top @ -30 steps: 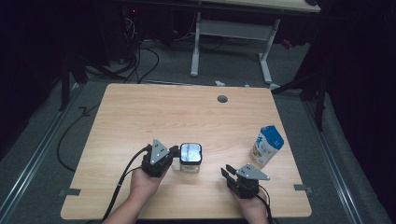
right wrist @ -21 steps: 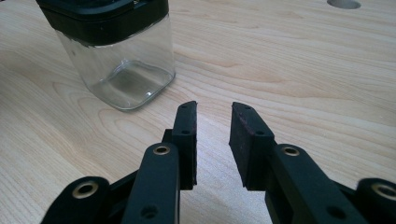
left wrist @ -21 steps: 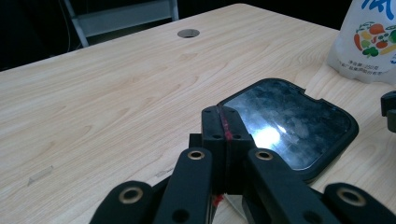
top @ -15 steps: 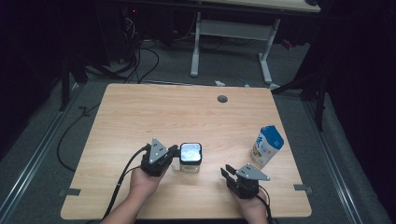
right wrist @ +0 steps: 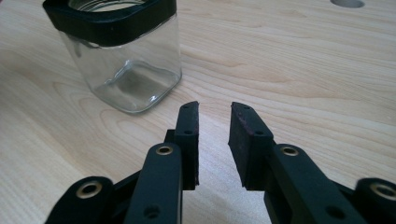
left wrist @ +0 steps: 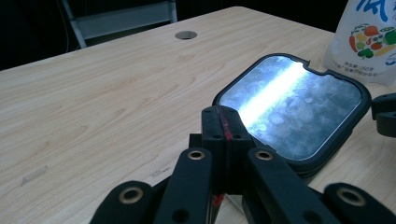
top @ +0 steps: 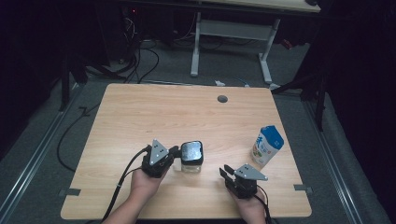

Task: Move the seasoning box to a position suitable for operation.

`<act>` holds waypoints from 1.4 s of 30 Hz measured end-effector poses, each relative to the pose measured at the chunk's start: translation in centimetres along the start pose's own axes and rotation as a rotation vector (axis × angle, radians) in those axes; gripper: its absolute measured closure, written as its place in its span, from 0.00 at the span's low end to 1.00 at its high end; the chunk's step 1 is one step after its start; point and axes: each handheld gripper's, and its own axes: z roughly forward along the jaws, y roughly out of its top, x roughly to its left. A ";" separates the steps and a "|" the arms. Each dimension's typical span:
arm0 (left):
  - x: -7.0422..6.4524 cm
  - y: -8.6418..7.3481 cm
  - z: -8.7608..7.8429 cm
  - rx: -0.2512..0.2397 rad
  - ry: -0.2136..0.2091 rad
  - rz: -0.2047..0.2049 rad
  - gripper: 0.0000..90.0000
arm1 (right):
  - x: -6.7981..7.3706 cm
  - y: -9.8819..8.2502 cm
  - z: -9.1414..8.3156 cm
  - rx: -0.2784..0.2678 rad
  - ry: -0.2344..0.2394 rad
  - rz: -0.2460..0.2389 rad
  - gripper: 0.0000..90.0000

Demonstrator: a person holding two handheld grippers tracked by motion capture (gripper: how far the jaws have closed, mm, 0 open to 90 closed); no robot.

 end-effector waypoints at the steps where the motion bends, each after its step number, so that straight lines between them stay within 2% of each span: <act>1: 0.0 0.0 0.0 -0.001 0.000 0.001 1.00 | 0.1 0.0 0.1 -0.002 -0.007 -0.001 0.83; 5: 0.0 0.0 0.1 -0.004 -0.002 0.000 1.00 | 0.4 0.2 0.3 -0.004 -0.018 -0.005 0.89; 8: 0.0 0.0 0.1 -0.007 -0.001 0.001 1.00 | 0.6 0.6 0.4 -0.012 -0.007 -0.006 0.89; 13: -0.1 0.0 0.2 -0.010 0.000 0.005 1.00 | 1.1 1.3 1.0 -0.033 -0.007 -0.045 0.92; 23: -0.1 0.0 0.2 -0.010 0.001 0.006 1.00 | 1.4 3.2 2.1 -0.056 -0.024 -0.043 0.94; 28: -0.1 0.0 0.2 -0.007 0.002 0.009 1.00 | 2.1 4.4 2.2 -0.070 0.007 -0.055 0.99; 33: -0.1 0.0 0.2 -0.008 0.000 0.002 1.00 | 3.3 5.7 2.1 -0.091 0.026 -0.083 1.00; 36: -0.1 -0.1 0.3 -0.008 -0.001 0.004 1.00 | 3.7 6.0 2.2 -0.092 0.024 -0.098 1.00; 42: -0.1 -0.1 0.4 -0.015 -0.011 0.003 1.00 | 3.6 6.0 2.4 -0.084 0.021 -0.096 1.00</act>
